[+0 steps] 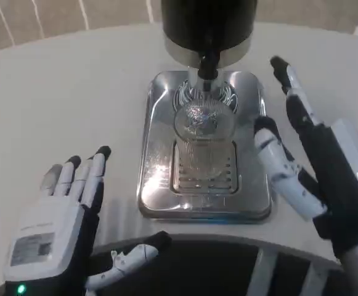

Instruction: Grasp the cup under the faucet to collect the drink, then remove the cup.

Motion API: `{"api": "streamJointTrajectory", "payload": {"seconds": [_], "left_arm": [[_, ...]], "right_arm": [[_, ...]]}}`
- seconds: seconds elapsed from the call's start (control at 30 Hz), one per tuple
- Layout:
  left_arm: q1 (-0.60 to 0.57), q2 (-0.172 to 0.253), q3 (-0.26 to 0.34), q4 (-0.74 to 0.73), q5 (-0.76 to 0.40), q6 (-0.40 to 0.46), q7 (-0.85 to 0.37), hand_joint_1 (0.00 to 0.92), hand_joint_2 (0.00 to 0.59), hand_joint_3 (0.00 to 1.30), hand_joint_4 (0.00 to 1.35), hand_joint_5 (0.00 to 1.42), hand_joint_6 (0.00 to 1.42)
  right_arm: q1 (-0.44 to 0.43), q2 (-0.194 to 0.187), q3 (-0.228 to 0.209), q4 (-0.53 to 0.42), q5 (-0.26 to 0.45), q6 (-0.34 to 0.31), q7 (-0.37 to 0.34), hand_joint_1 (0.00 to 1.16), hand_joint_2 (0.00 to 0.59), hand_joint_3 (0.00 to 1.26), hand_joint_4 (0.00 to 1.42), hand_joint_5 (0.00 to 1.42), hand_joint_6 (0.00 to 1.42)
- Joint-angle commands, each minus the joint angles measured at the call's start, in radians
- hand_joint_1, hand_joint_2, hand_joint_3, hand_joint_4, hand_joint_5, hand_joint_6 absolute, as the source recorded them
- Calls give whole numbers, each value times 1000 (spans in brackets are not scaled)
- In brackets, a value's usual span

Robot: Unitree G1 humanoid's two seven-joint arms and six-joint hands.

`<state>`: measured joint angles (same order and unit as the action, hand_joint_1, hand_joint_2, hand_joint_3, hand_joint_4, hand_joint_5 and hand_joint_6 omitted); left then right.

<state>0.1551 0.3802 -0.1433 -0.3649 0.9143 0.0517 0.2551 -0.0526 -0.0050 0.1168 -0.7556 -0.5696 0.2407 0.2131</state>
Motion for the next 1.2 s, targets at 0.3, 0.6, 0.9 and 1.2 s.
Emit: {"api": "streamJointTrajectory", "payload": {"seconds": [0.3, 0.6, 0.9, 1.2], "left_arm": [[65, -27, -8, -24, 23, -19, -4, 0, 107, 0, 0, 0, 0], [80, -46, -6, -19, -3, -14, -33, 0, 111, 0, 0, 0, 0], [97, -50, 3, -23, 6, -16, -28, 0, 116, 0, 0, 0, 0], [107, -44, 23, -21, -2, -19, -30, 0, 121, 0, 0, 0, 0]], "right_arm": [[-179, -41, -69, 107, 250, -25, -2, 481, 586, 0, 0, 0, 0], [-252, -42, -69, 146, 381, -6, -9, 493, 586, 0, 0, 0, 0], [-336, -43, -62, 221, 449, -36, -26, 497, 586, 0, 0, 0, 0], [-420, 16, 18, 408, 477, -118, -56, 498, 585, 0, 0, 0, 0]]}}
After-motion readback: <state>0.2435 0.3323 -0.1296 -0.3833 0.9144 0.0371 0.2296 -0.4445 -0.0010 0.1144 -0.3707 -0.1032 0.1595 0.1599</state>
